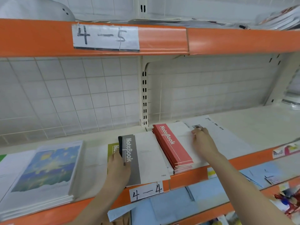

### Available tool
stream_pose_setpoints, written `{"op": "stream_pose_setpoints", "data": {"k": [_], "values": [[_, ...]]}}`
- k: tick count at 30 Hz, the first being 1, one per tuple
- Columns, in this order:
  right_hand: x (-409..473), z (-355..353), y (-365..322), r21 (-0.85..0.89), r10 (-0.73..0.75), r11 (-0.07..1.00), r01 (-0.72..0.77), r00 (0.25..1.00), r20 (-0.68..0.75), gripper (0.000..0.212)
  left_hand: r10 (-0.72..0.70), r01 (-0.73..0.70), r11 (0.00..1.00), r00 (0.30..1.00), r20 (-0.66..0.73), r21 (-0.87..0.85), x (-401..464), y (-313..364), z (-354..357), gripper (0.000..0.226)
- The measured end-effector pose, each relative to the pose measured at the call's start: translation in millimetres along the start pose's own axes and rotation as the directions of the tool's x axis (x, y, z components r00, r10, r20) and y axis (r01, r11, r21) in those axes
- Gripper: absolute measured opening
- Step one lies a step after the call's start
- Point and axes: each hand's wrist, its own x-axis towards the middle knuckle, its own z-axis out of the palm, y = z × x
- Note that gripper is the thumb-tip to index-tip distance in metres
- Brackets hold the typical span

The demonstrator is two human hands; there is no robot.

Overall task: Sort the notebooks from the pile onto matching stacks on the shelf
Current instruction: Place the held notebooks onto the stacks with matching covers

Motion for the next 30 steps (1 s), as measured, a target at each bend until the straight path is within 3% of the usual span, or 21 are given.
{"op": "stream_pose_setpoints", "data": {"k": [6, 10, 13, 16, 19, 21, 23, 30], "values": [[0, 2, 4, -0.031, -0.026, 0.999, 0.025, 1.000, -0.018, 0.039, 0.018, -0.019, 0.999, 0.999, -0.031, -0.027, 1, 10, 15, 0.041], [-13, -3, -7, -0.322, -0.110, 0.944, 0.068, 0.987, -0.114, 0.041, 0.031, -0.031, 0.999, 0.998, -0.047, -0.015, 2, 11, 20, 0.047], [-33, -8, -17, -0.115, -0.324, 0.944, 0.310, 0.938, -0.128, 0.034, 0.095, -0.095, 0.995, 0.992, -0.081, 0.006, 2, 6, 21, 0.041], [-58, -12, -23, 0.194, -0.538, 0.836, 0.514, 0.837, 0.103, 0.036, 0.268, -0.264, 0.963, 0.960, -0.078, 0.051, -8, -4, 20, 0.042], [-76, -13, -19, 0.275, -0.563, 0.824, 0.495, 0.769, 0.303, 0.048, 0.487, -0.472, 0.858, 0.873, -0.029, 0.202, -20, -13, 20, 0.042], [-79, -11, -15, 0.275, -0.548, 0.835, 0.477, 0.771, 0.325, 0.049, 0.618, -0.605, 0.712, 0.781, 0.093, 0.355, -24, -17, 20, 0.045], [-78, -9, -14, 0.292, -0.536, 0.838, 0.460, 0.794, 0.286, 0.041, 0.649, -0.655, 0.605, 0.735, 0.197, 0.452, -23, -20, 20, 0.062], [-76, -5, -16, 0.343, -0.504, 0.845, 0.409, 0.825, 0.257, 0.034, 0.625, -0.643, 0.515, 0.734, 0.265, 0.566, -21, -17, 16, 0.065]]}}
